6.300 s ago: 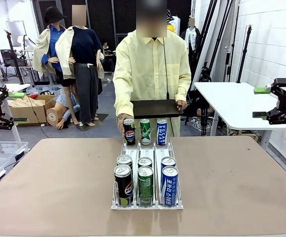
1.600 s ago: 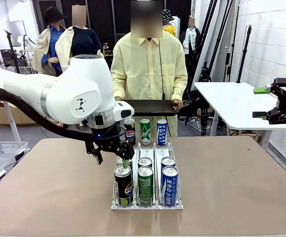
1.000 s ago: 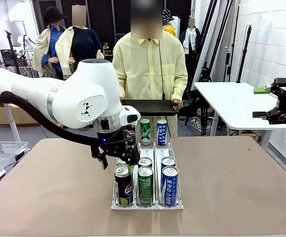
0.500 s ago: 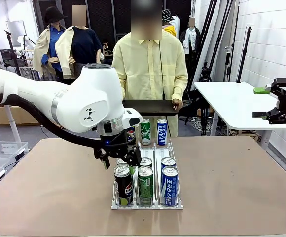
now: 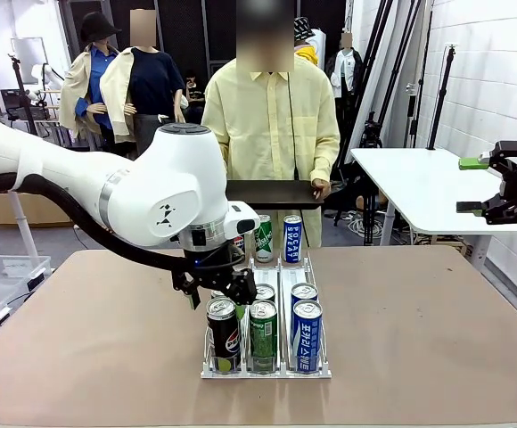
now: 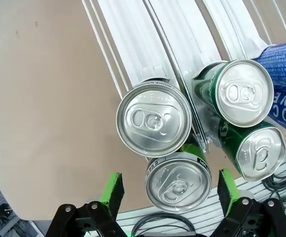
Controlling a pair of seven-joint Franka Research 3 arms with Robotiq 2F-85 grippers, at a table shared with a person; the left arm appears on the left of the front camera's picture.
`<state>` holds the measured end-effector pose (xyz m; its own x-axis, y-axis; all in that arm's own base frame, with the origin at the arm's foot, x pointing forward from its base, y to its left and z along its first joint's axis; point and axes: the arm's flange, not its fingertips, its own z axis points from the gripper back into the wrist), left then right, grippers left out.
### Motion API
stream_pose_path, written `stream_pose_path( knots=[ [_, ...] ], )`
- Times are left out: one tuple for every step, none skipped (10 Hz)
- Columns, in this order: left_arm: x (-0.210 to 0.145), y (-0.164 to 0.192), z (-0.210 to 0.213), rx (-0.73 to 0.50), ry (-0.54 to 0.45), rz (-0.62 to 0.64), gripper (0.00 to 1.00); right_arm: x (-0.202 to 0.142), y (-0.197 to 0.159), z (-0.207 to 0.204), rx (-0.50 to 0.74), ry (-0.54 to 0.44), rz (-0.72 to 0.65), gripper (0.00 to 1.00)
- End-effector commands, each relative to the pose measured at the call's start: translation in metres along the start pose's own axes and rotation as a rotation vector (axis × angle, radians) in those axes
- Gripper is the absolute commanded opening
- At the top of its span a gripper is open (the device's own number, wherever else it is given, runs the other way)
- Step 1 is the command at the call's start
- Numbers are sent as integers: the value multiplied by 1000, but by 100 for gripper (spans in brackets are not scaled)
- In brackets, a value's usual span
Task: Retrieve and hand over the desired beverage to the person.
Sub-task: Pick up a can of the same type that the person held from the Automatic Can Dispenser.
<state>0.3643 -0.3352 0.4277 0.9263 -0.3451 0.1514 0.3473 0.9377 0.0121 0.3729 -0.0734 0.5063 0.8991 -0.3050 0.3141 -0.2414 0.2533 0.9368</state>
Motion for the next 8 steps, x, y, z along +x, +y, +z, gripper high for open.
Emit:
stream_pose_path(
  knots=[
    [3,-8,-7,34,-24,18,100,1,2,0,16,0,7,100],
    [3,-8,-10,38,-24,16,100,1,2,0,16,0,7,100],
    [5,-8,-12,42,-22,14,100,1,2,0,16,0,7,100],
    [6,-8,-14,40,-21,13,100,1,2,0,16,0,7,100],
    [7,-9,-17,33,-18,17,100,1,2,0,16,0,7,100],
    [8,-10,-19,26,-16,16,100,1,2,0,16,0,7,100],
    [10,-11,-19,22,-17,17,100,1,2,0,16,0,7,100],
    [11,-12,-20,20,-19,17,100,1,2,0,16,0,7,100]
  ],
)
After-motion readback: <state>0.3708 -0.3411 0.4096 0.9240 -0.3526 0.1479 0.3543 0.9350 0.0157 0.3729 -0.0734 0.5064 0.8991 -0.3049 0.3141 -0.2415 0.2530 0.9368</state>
